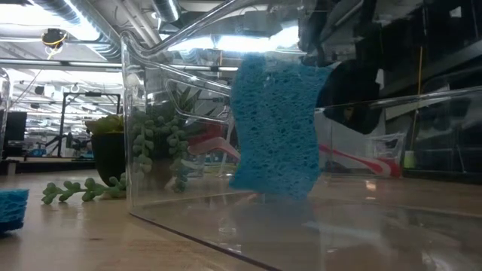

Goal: Pick & Place Kitchen Sink Supplies
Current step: Put the blue sponge into the bottom transparent bin

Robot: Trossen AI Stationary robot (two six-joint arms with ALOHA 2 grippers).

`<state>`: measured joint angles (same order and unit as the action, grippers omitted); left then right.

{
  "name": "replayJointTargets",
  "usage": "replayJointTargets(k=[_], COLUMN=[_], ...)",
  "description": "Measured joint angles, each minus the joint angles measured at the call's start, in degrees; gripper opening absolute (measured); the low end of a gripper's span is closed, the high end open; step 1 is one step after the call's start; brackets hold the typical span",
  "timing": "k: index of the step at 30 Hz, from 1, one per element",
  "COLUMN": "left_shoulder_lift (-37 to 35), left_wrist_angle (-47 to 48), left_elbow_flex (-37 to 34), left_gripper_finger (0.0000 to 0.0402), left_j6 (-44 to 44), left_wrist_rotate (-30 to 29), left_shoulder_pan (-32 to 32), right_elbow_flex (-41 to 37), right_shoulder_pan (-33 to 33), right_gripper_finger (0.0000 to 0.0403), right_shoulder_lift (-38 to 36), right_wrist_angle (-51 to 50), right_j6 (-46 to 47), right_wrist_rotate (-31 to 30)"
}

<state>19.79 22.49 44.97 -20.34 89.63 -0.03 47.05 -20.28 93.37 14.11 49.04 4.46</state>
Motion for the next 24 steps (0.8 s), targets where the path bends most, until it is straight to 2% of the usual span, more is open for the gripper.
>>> replayJointTargets(k=[4,10,16,24], left_shoulder_lift=[0.0,0.0,0.0,0.0], left_wrist_angle=[0.0,0.0,0.0,0.0], left_elbow_flex=[0.0,0.0,0.0,0.0], left_gripper_finger=[0.0006,0.0006,0.0006,0.0006], left_j6=[0.0,0.0,0.0,0.0], left_wrist_rotate=[0.0,0.0,0.0,0.0], left_shoulder_pan=[0.0,0.0,0.0,0.0], right_elbow_flex=[0.0,0.0,0.0,0.3], right_shoulder_pan=[1.8,3.3,3.3,-1.7], right_gripper_finger=[0.0169,0.0163,0.0162,0.0162], right_shoulder_lift=[-0.6,-2.5,-5.8,-11.6], right_wrist_angle=[-0.2,-0.2,4.5,9.1], right_j6=[0.0,-0.3,-1.4,-1.4], right_wrist_rotate=[1.5,0.5,-0.3,-0.4])
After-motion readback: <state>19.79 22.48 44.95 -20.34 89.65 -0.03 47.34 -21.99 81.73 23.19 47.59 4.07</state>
